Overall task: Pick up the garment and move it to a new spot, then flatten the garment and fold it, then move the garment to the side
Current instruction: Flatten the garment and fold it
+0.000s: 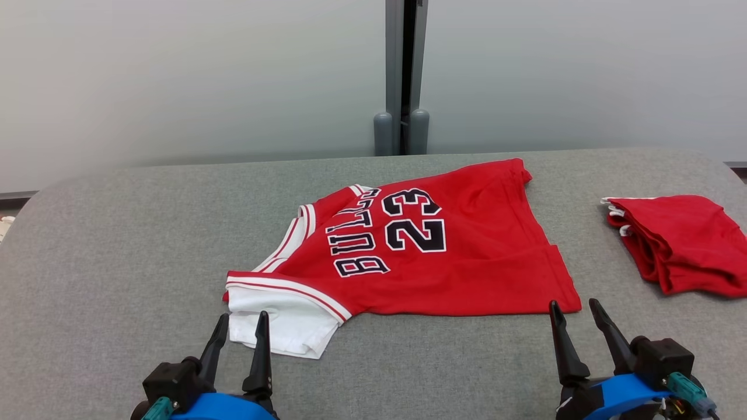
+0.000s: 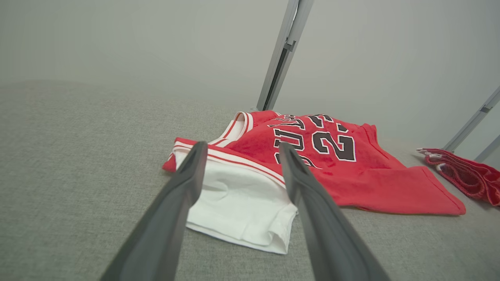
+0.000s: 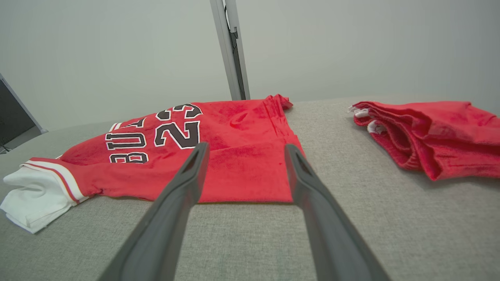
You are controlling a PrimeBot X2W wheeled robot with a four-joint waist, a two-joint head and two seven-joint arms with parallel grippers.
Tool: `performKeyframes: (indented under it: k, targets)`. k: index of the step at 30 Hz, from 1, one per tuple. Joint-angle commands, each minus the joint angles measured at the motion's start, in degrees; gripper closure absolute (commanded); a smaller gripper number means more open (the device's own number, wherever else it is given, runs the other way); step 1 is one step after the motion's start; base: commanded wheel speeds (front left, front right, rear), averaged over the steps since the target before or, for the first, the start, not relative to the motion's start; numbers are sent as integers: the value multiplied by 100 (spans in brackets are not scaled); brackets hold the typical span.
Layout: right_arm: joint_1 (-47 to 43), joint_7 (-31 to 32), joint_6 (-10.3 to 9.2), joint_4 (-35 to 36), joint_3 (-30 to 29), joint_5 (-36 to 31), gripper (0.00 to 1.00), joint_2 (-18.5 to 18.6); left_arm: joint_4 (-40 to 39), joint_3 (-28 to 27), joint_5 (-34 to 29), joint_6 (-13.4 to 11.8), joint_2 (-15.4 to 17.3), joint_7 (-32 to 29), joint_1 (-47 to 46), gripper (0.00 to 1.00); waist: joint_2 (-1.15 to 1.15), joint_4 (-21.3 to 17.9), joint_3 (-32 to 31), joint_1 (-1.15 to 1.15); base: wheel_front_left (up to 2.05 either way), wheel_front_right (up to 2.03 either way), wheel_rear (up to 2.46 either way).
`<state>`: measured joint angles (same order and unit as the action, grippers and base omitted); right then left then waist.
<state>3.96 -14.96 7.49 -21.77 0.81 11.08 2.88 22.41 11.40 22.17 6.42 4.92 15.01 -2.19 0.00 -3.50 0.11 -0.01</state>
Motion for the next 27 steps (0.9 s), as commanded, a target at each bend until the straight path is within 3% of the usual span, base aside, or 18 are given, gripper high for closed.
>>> performKeyframes:
  k: [1,24,27]
  targets:
    - [39,-29,1,8,8,-69,0,2,-3,-48,-38,-28,-26,23,73,0,0,-7,2,1,0,0,0]
    - [209,-31,1,2,-5,-24,0,2,99,-125,-176,-66,-124,24,-43,0,0,84,114,1,0,0,0]
    - [212,-31,1,-15,1,-30,0,2,250,-176,-105,-170,-127,-53,-54,0,0,81,140,1,0,0,0]
